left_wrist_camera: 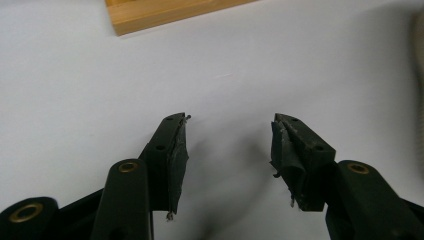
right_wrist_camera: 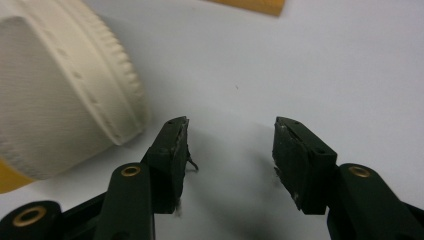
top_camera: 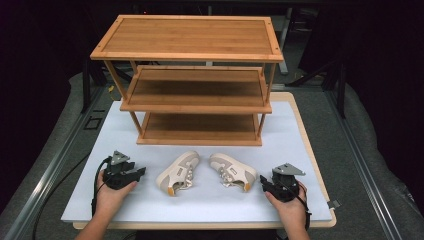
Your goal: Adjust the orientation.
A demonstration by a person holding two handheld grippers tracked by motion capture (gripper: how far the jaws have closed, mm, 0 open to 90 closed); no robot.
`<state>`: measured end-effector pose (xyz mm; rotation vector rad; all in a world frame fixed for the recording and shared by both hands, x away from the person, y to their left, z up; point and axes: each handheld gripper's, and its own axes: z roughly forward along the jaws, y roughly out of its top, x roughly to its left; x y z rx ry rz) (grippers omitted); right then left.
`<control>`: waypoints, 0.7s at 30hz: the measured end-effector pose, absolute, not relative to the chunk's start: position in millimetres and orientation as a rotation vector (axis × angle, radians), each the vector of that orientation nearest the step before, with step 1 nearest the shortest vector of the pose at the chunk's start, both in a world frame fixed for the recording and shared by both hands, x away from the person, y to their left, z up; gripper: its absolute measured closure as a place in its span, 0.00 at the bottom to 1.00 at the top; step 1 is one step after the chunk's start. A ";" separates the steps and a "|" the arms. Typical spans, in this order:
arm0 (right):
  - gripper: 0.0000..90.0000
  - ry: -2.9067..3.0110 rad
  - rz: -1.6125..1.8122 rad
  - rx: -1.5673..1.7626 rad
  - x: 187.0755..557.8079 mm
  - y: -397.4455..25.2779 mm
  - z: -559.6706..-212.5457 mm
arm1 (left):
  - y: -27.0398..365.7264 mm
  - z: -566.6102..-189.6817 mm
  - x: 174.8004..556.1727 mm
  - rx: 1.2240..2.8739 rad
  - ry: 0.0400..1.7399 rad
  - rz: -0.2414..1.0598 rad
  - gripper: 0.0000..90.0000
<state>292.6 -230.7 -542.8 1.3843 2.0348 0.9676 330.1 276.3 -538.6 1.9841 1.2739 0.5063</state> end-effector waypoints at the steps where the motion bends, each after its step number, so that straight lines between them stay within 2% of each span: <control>1: 0.56 2.019 0.957 1.359 290.0 -228.2 -539.8 | 274.9 -535.5 326.6 1.969 1.256 0.508 0.56; 5: 0.54 1.952 0.973 1.336 283.1 -224.6 -531.9 | 267.1 -523.9 311.1 1.942 1.183 0.519 0.59; 10: 0.56 1.968 0.996 1.351 280.9 -225.1 -532.4 | 256.4 -514.1 298.7 1.957 1.121 0.579 0.56; 14: 0.56 1.938 1.024 1.354 277.7 -225.6 -528.8 | 251.9 -504.7 290.6 1.927 1.065 0.571 0.56; 21: 0.60 1.938 1.049 1.350 275.5 -225.8 -527.6 | 248.0 -494.9 284.2 1.922 1.045 0.500 0.74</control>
